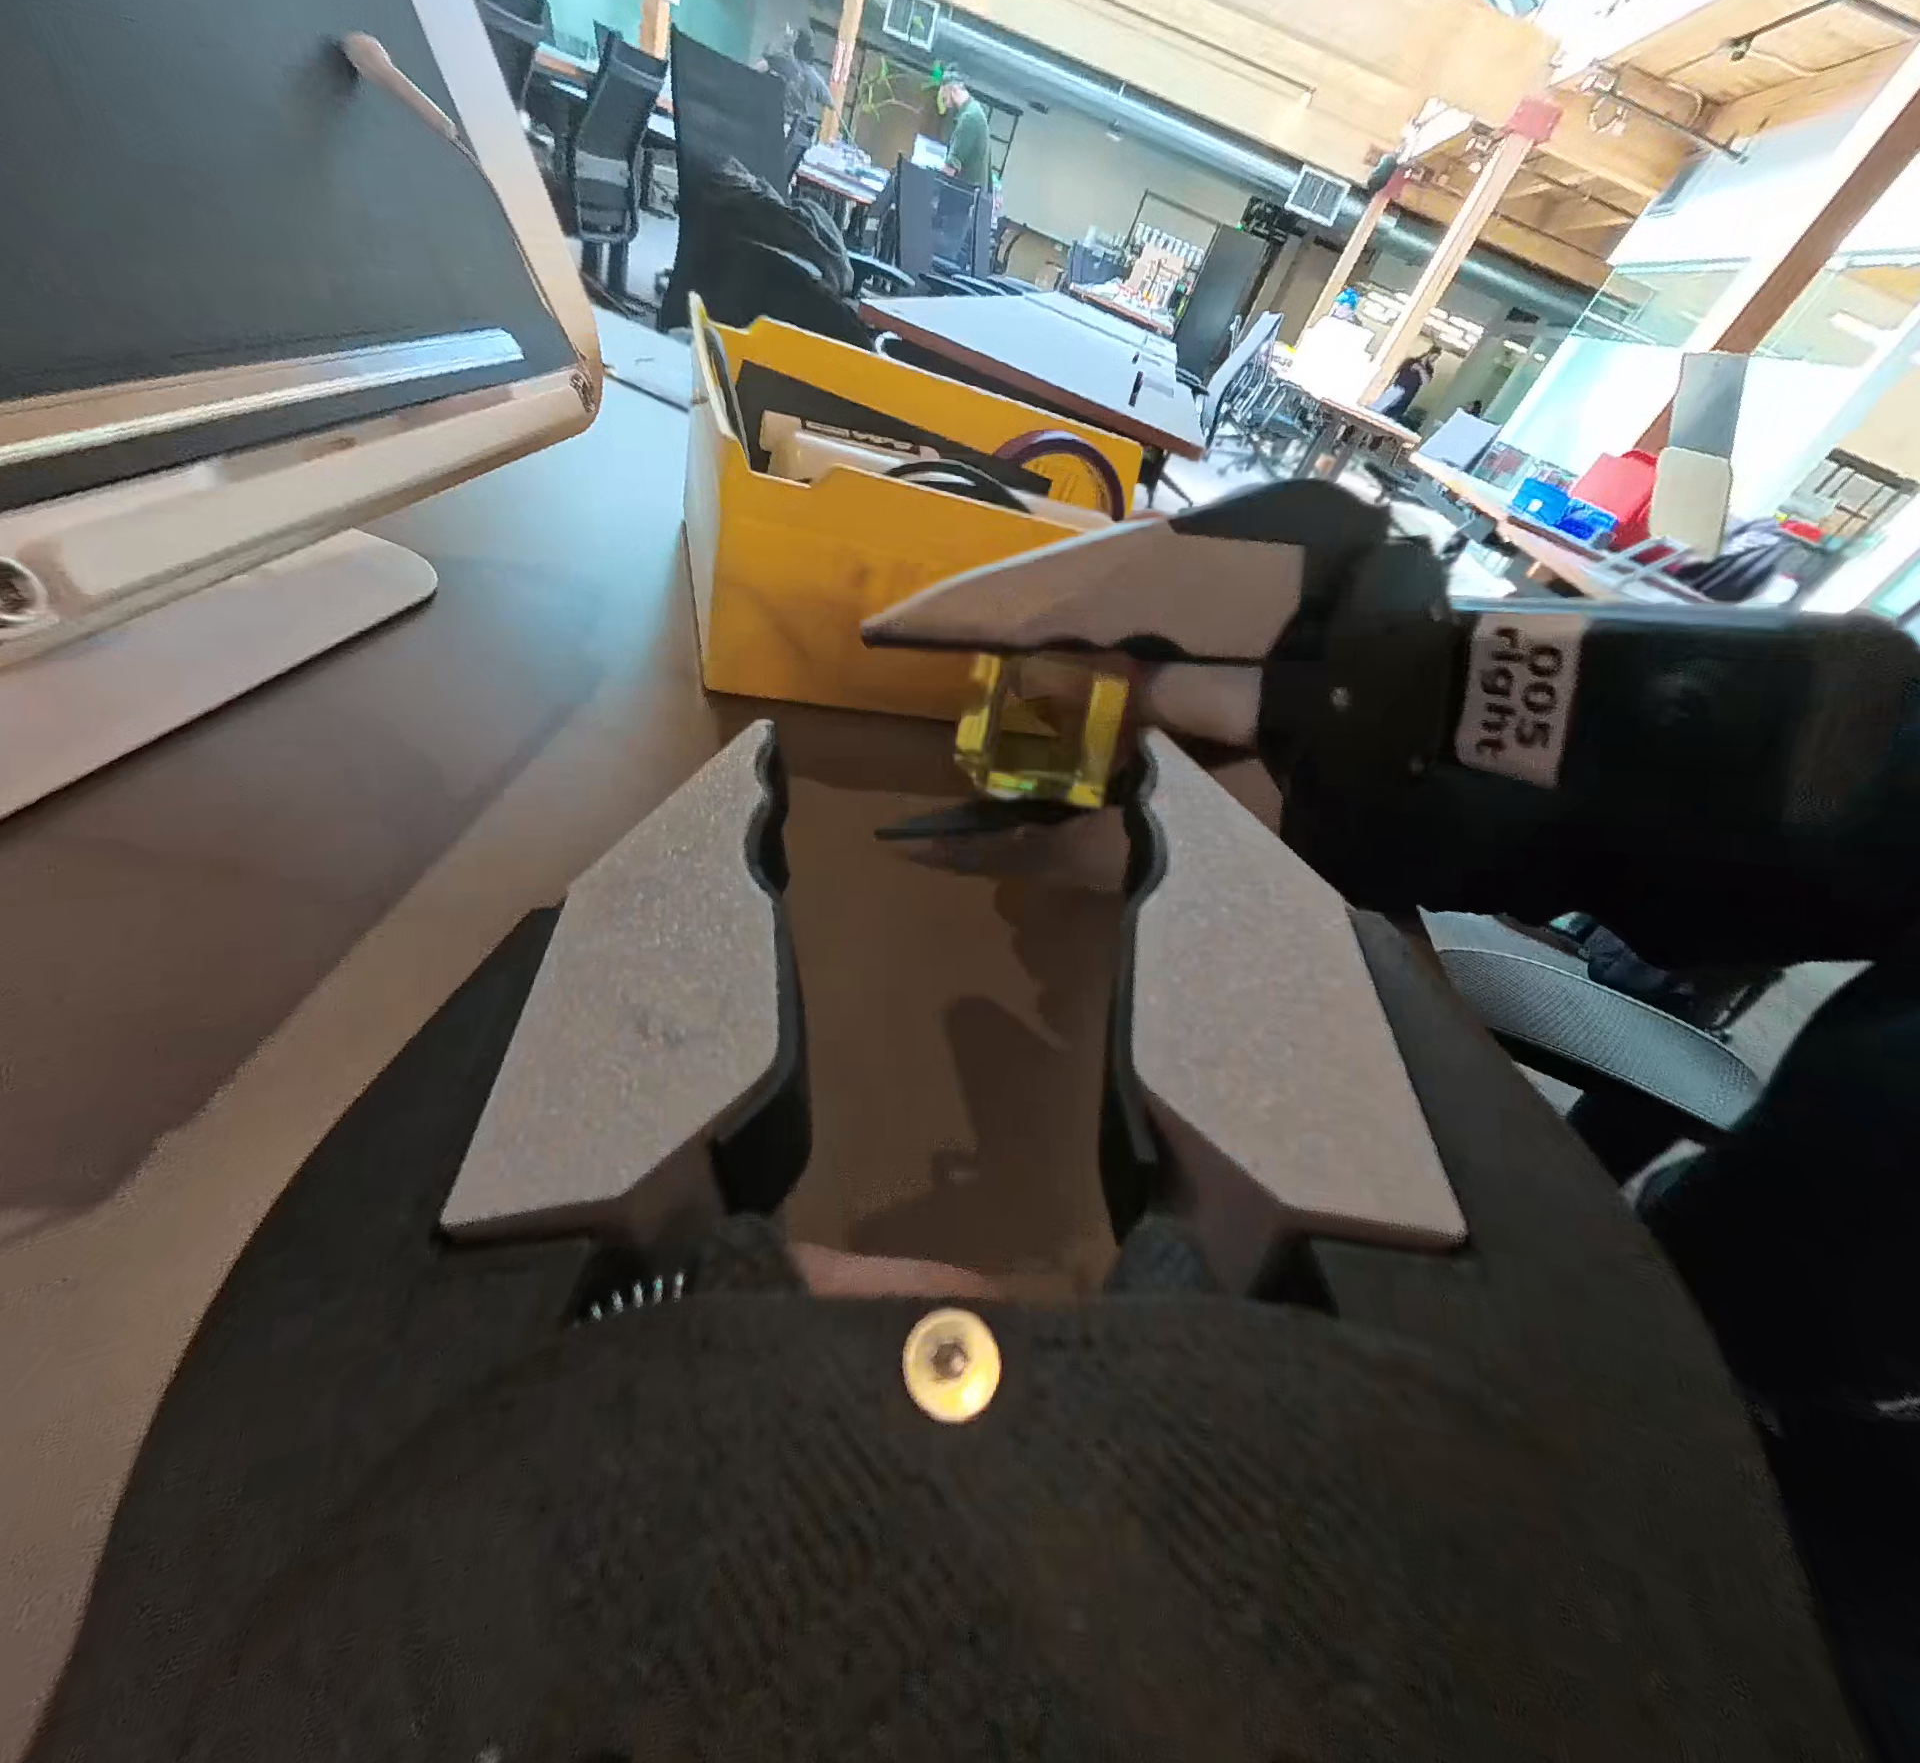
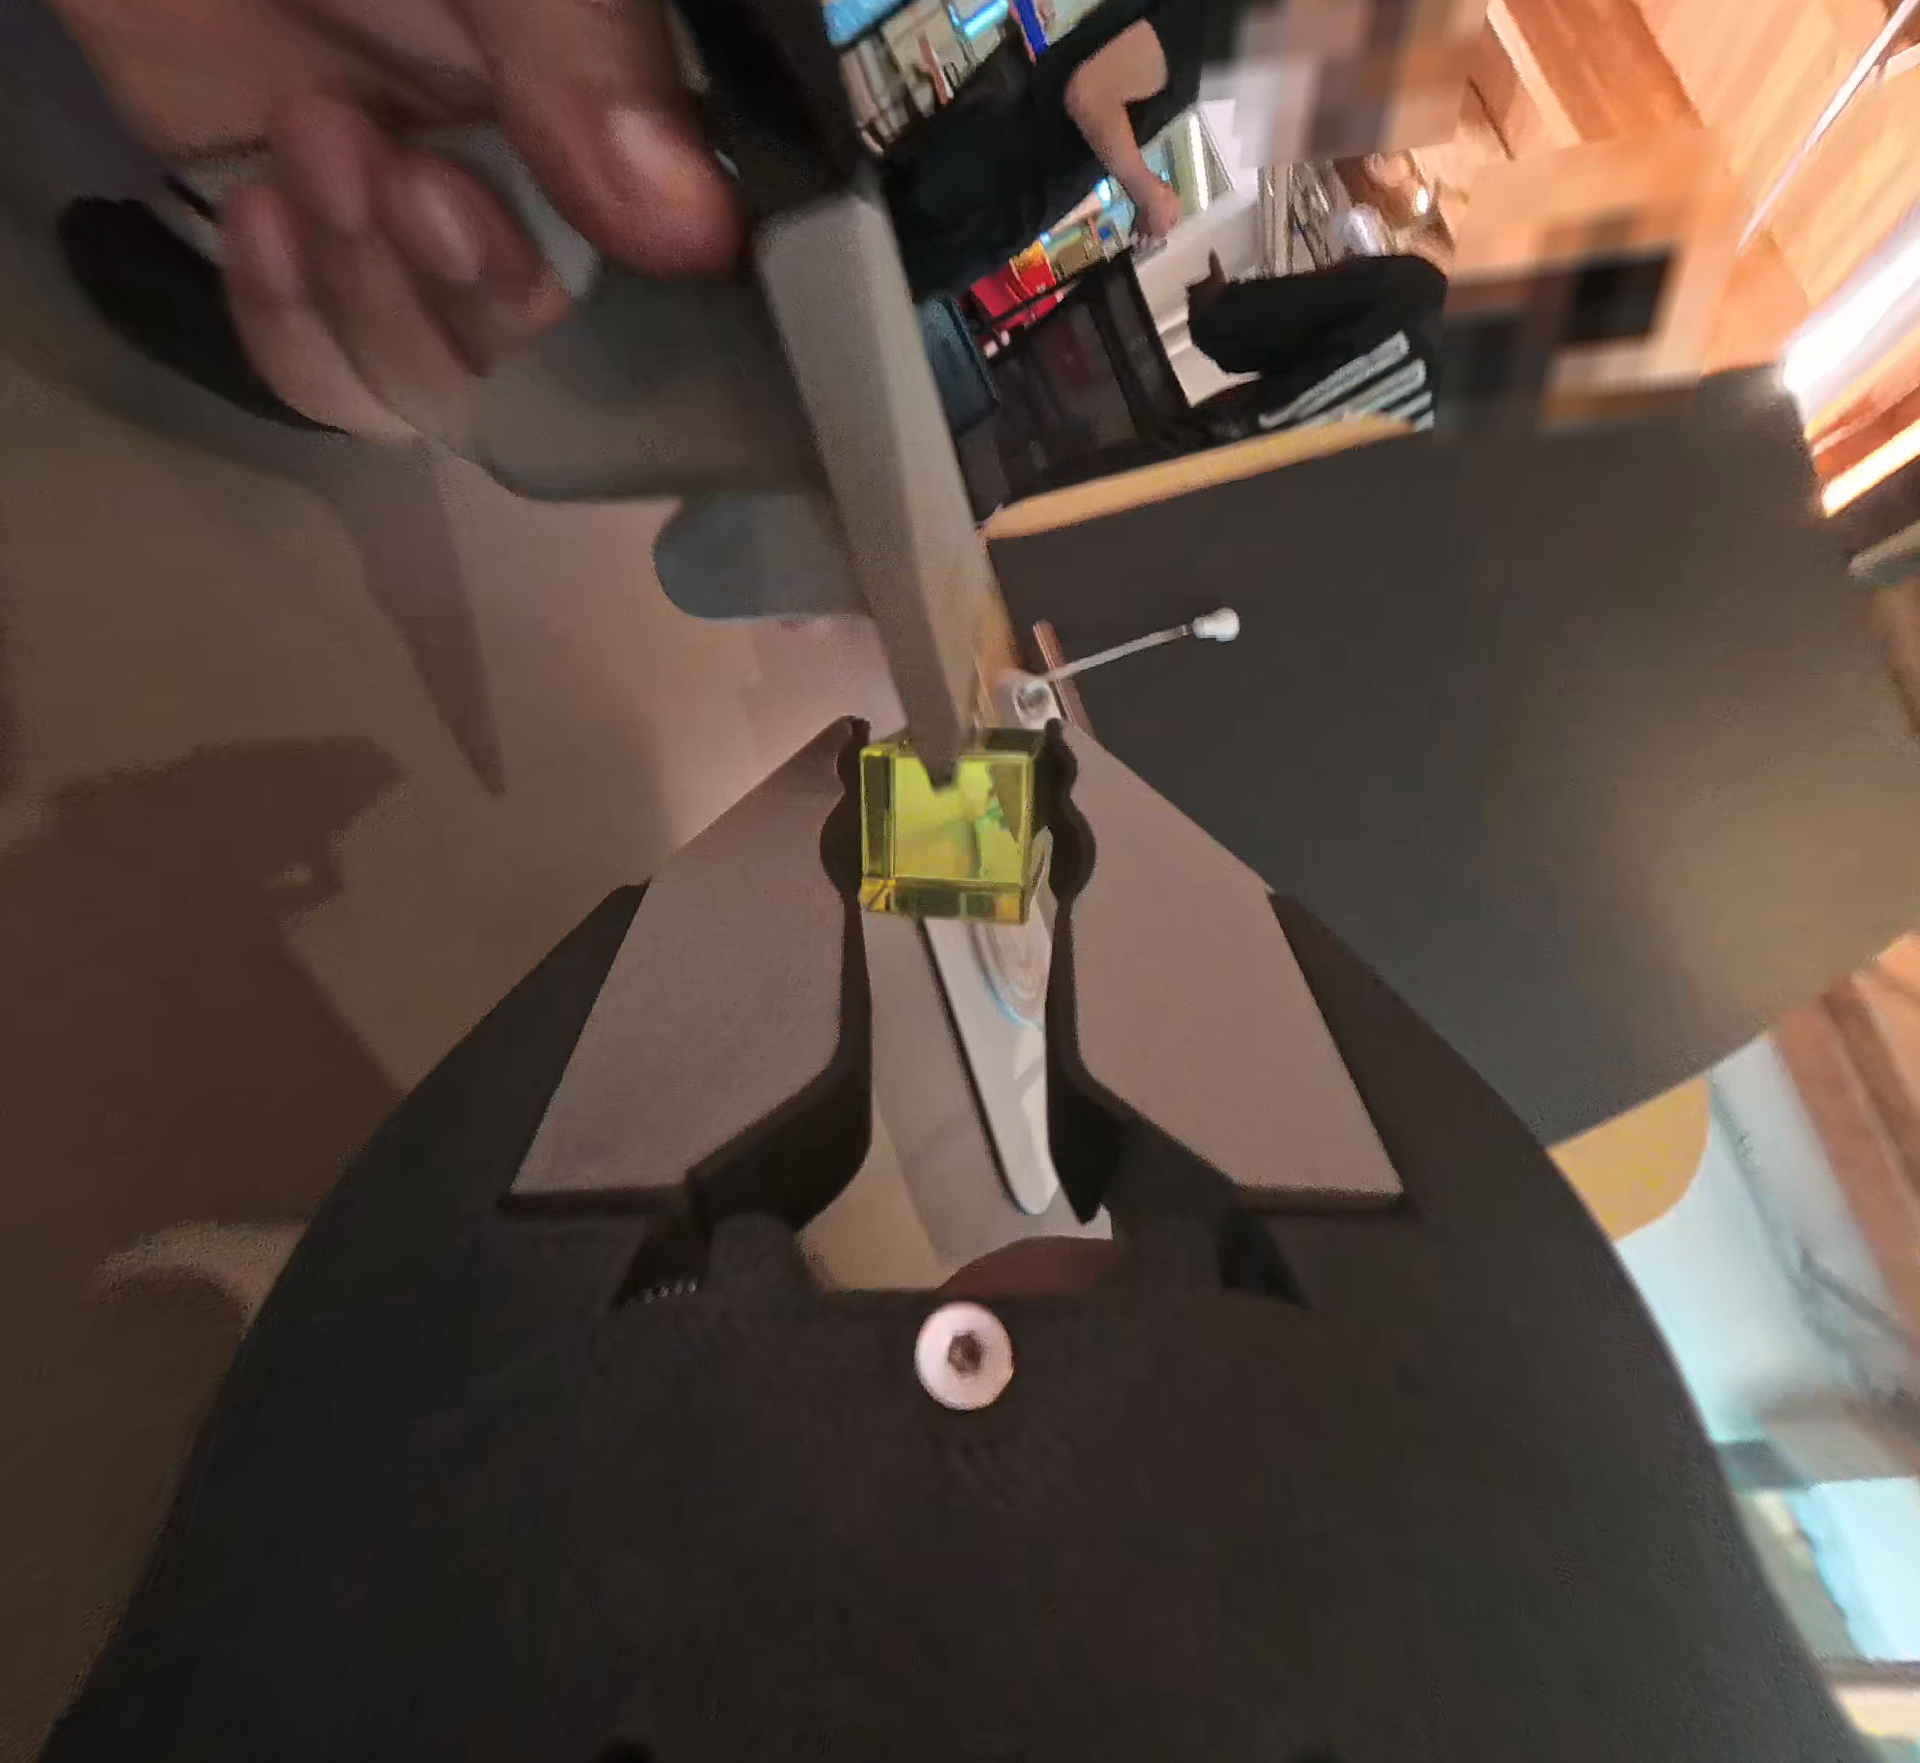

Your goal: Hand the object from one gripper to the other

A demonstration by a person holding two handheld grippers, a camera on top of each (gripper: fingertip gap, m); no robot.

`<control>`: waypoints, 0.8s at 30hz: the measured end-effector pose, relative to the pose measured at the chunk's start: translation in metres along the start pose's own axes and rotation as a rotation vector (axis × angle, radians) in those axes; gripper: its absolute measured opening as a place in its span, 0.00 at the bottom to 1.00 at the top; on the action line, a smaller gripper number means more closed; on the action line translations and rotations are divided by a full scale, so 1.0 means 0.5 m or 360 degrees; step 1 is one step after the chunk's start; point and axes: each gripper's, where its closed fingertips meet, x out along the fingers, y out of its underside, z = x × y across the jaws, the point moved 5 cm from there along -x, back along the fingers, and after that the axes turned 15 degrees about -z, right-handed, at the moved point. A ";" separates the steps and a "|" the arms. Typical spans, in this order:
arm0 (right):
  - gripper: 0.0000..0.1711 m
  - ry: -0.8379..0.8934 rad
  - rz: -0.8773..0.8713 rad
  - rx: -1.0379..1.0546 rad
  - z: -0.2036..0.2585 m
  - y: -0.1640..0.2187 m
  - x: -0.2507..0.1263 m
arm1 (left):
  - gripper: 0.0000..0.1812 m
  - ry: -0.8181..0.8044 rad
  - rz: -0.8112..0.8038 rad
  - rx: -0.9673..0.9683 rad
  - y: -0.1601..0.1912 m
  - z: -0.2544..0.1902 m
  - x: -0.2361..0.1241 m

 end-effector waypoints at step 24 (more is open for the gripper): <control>0.34 -0.0346 -0.0352 0.2238 -0.033 0.009 0.036 | 0.14 -0.0440 0.0175 0.2374 -0.030 -0.009 -0.038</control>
